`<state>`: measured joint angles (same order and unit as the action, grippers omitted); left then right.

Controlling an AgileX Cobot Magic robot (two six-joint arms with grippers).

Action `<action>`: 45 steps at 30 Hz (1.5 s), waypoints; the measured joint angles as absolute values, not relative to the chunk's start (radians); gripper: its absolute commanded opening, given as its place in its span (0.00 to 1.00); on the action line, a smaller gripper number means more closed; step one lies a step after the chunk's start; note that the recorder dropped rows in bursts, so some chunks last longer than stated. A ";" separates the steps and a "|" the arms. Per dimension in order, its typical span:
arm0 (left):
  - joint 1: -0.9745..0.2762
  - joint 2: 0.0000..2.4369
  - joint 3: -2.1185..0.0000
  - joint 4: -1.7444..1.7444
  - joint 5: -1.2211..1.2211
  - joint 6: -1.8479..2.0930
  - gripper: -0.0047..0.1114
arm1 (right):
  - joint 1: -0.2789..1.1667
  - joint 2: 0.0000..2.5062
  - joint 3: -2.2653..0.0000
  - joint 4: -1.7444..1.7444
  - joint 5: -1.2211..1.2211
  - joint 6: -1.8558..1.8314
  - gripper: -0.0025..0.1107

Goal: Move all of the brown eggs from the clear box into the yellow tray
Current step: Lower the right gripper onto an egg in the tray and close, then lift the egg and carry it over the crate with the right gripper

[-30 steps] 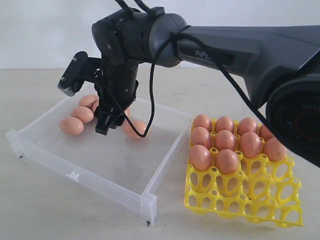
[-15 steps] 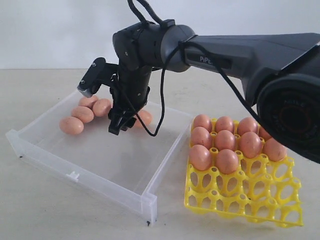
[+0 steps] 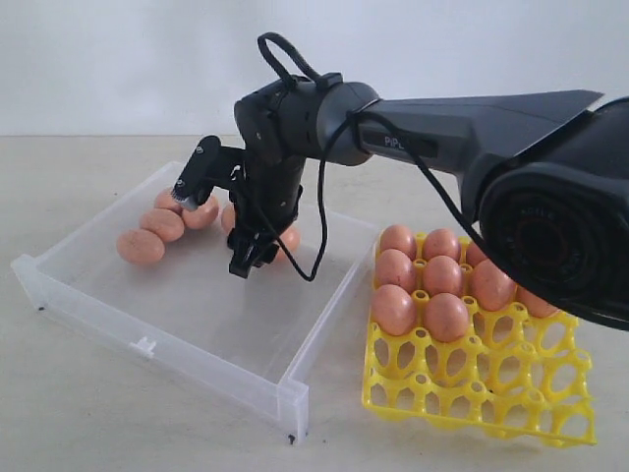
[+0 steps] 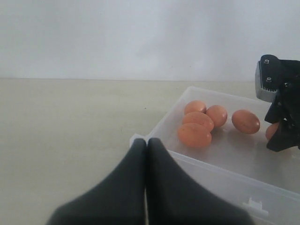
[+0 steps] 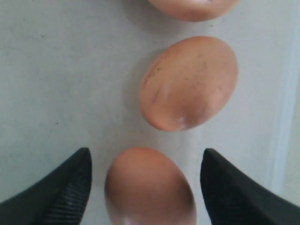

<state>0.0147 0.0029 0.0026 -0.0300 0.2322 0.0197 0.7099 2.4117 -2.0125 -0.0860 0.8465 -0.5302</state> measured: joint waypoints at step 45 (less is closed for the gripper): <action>0.015 0.003 0.003 -0.030 0.232 0.020 0.00 | 0.588 1.288 -0.399 0.794 -0.825 -0.179 0.02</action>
<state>0.0147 0.0029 0.0026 -0.0300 0.2322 0.0197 0.5883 1.2884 -0.3990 0.7941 -0.8246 -0.1788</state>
